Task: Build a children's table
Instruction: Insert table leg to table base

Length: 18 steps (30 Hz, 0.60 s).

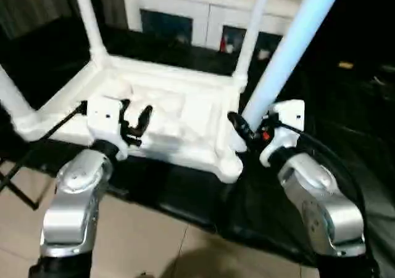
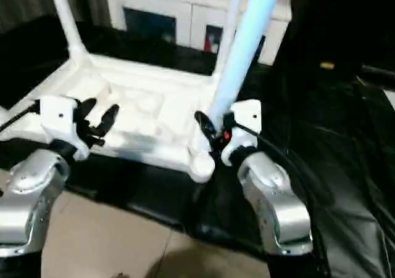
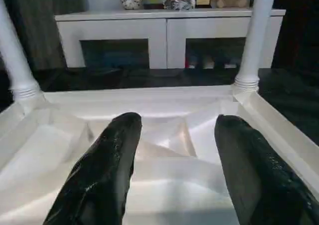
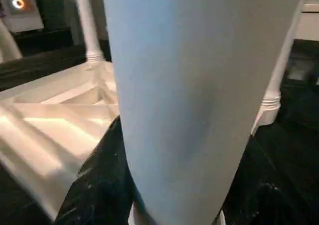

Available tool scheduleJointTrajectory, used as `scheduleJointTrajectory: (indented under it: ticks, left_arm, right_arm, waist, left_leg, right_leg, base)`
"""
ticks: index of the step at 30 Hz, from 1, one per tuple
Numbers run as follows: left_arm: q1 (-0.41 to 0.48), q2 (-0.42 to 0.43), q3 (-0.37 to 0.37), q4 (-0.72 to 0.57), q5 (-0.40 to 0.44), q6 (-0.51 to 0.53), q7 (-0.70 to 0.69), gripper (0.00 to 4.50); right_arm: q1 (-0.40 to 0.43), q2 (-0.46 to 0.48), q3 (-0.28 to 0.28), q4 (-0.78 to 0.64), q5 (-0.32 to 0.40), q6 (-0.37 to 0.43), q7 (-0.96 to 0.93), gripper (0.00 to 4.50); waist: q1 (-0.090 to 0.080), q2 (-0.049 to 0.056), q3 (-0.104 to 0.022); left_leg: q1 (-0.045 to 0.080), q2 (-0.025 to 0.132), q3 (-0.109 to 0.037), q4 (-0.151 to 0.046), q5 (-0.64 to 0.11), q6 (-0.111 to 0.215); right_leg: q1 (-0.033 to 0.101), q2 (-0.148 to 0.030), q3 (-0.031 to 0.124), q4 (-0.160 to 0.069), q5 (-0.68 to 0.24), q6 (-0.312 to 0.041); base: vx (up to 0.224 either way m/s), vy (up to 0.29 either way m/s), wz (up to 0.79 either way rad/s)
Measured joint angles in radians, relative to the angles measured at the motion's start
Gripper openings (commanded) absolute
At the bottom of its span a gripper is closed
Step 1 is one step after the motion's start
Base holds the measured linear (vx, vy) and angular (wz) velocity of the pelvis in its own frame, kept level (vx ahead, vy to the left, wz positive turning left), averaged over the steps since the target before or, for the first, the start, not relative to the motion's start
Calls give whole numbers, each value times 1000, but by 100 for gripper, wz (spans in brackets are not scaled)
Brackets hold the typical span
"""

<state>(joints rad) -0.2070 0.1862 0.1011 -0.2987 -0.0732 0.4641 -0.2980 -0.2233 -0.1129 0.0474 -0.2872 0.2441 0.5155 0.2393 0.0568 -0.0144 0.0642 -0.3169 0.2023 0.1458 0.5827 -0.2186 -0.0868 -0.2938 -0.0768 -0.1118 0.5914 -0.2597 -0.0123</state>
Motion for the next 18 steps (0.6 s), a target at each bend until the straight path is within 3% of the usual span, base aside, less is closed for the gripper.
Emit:
scheduleJointTrajectory:
  ticks: [1, 3, 4, 5, 6, 7, 8, 9, 10, 11, 12, 13, 14, 15, 16, 17, 18]
  left_arm:
    - [-1, -1, -6, 0, -1, 2, -1, 276]
    - [-3, -4, -26, 0, -11, 9, -2, 276]
    - [-3, -3, -26, 1, -12, 10, -2, 276]
    - [-2, 2, -19, 3, -13, 11, -2, 276]
    - [-3, 6, -12, 6, -12, 12, -1, 276]
    - [-4, 10, -2, 6, -12, 11, -1, 276]
    - [-10, 11, 1, 8, -12, 11, -1, 276]
    - [-22, 0, -1, 13, -13, 12, -1, 276]
    - [-33, -17, -29, 13, -17, 11, -3, 276]
    - [-35, -23, -51, 11, -22, 10, -5, 276]
    - [-36, -21, -51, 11, -21, 10, -4, 276]
    - [-37, -17, -46, 10, -22, 8, -2, 276]
    - [-33, -8, -35, 11, -22, 5, 1, 276]
    - [-17, 3, 1, 24, -21, 10, 12, 276]
    - [-17, 0, 5, 33, -21, 13, 18, 276]
    - [-20, -2, 1, 31, -23, 13, 18, 276]
    - [-22, -8, -2, 30, -25, 12, 17, 276]
  right_arm:
    - [2, -1, -2, 0, 0, 0, 0, 186]
    - [8, 1, -12, 0, 2, 0, -2, 186]
    - [9, 2, -14, 0, 2, 0, -2, 186]
    - [10, 9, -12, 0, 5, 0, -2, 186]
    - [11, 16, -8, 0, 12, 0, 0, 186]
    - [14, 19, -4, -1, 20, 0, 0, 186]
    - [21, 15, -7, -7, 23, -1, 0, 186]
    - [36, 4, -19, -9, 22, -3, -1, 186]
    - [52, -11, -34, -6, 20, -2, -3, 186]
    - [62, -18, -56, -4, 19, -2, -10, 186]
    - [60, -15, -61, -6, 19, -3, -13, 186]
    - [54, -12, -58, -10, 19, -3, -13, 186]
    - [45, 3, -54, -6, 18, -3, -14, 186]
    - [32, 24, -8, -11, 21, -1, -8, 186]
    - [34, 21, 4, -20, 20, -1, -2, 186]
    - [30, 13, 1, -23, 18, -1, 0, 186]
    - [30, 1, -1, -22, 16, -1, 0, 186]
  waist:
    - [0, 3, -2]
    - [-5, 8, -8]
    - [-6, 10, -11]
    - [-2, 7, -11]
    - [-4, 6, -12]
    - [-1, -1, -14]
    - [6, -10, -16]
    - [20, -7, -17]
    - [38, -3, -18]
    - [60, 3, -20]
    - [77, 10, -24]
    - [78, 35, -33]
    - [77, 49, -29]
    - [48, 30, -31]
    - [41, 18, -37]
    - [34, 3, -43]
    - [31, -2, -44]
  left_leg:
    - [-8, -4, 3, 2, 0, 7]
    - [-12, -5, 2, 5, -9, 14]
    - [1, -2, 4, 2, -13, 9]
    - [22, 1, 22, -4, -24, -3]
    - [39, 1, 33, -4, -31, -11]
    - [58, 1, 55, -7, -41, -15]
    - [68, -4, 78, -2, -56, -19]
    - [67, -4, 65, 24, -72, -8]
    - [45, -14, 34, 83, -83, 4]
    - [-1, -39, -9, 158, -81, -5]
    - [-35, -52, -29, 164, -74, -18]
    - [-61, -54, -47, 98, -63, 0]
    - [-72, -48, -73, 125, -58, 30]
    - [-65, -63, -90, 125, -63, 31]
    - [-63, -69, -89, 125, -63, 32]
    - [-67, -85, -80, 128, -63, 32]
    - [-70, -90, -77, 128, -62, 30]
  right_leg:
    - [0, 2, 0, -2, -3, 6]
    - [0, 2, 2, -3, -12, 17]
    - [-5, 5, 14, 4, -17, 14]
    - [-21, 7, 37, 26, -31, -1]
    - [-26, 7, 49, 50, -45, -19]
    - [-37, 1, 57, 76, -57, -34]
    - [-24, 10, 90, 81, -75, -1]
    - [-18, 37, 131, 79, -78, 7]
    - [-4, 65, 173, 70, -78, 7]
    - [13, 99, 224, 56, -70, 18]
    - [23, 121, 243, 51, -68, 22]
    - [23, 146, 214, 62, -69, 23]
    - [-10, 143, 167, 114, -75, 16]
    - [-58, 100, 93, 186, -65, 24]
    - [-74, 82, 90, 175, -50, 32]
    - [-96, 36, 103, 111, -17, 41]
    - [-106, 14, 107, 98, 0, 59]
  base:
    - [68, 53, -4]
    - [77, 42, 3]
    - [182, -38, -4]
    - [196, -64, -29]
    - [196, -64, -29]
    - [150, -48, -53]
    - [137, -23, -51]
    - [137, -23, -51]
    - [126, 41, -41]
    - [68, 110, -44]
    - [68, 110, -44]
    - [-91, 144, -36]
    - [-92, -3, -38]
    - [-92, -3, -38]
    - [32, -75, -18]
    - [0, 0, 0]
    - [0, 0, 0]
